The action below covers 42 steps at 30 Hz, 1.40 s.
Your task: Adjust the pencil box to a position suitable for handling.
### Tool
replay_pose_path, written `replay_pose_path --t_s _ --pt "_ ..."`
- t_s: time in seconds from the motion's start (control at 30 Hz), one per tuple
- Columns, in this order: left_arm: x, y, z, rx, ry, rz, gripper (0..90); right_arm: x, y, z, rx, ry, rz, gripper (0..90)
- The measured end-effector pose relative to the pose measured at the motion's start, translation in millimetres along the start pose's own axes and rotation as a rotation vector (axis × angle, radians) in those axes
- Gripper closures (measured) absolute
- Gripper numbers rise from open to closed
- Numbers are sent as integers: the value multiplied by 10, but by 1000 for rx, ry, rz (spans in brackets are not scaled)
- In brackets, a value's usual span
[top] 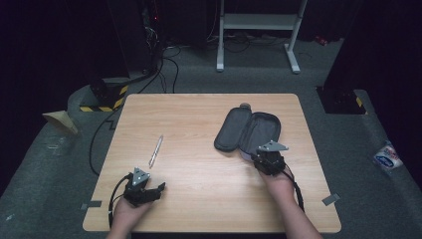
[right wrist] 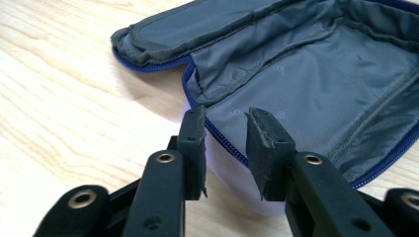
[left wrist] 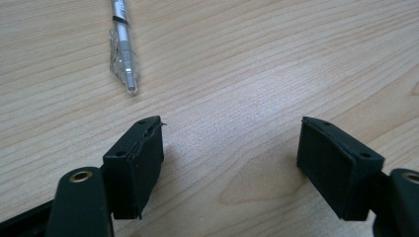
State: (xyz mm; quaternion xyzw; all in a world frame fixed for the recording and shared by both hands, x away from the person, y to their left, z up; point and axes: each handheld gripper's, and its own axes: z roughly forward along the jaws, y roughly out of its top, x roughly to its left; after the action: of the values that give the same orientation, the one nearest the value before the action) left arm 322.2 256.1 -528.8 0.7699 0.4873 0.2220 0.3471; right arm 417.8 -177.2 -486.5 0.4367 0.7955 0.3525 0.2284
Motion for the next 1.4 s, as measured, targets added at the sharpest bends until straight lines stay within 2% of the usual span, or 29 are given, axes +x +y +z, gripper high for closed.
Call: replay_pose_path --t_s 0.4,0.67,0.97,1.1,1.4 --pt "0 0 0 0 0 0 262 228 -108 -54 -37 32 -25 784" --pt "0 0 0 0 0 0 262 364 -146 -79 -56 45 -44 806" --pt "0 0 0 0 0 0 262 505 -199 -106 -75 64 -39 810" --pt "0 0 0 0 0 0 262 590 -204 -120 -88 92 -44 810" --pt "0 0 0 0 0 0 262 922 -198 -111 -108 167 -79 809"
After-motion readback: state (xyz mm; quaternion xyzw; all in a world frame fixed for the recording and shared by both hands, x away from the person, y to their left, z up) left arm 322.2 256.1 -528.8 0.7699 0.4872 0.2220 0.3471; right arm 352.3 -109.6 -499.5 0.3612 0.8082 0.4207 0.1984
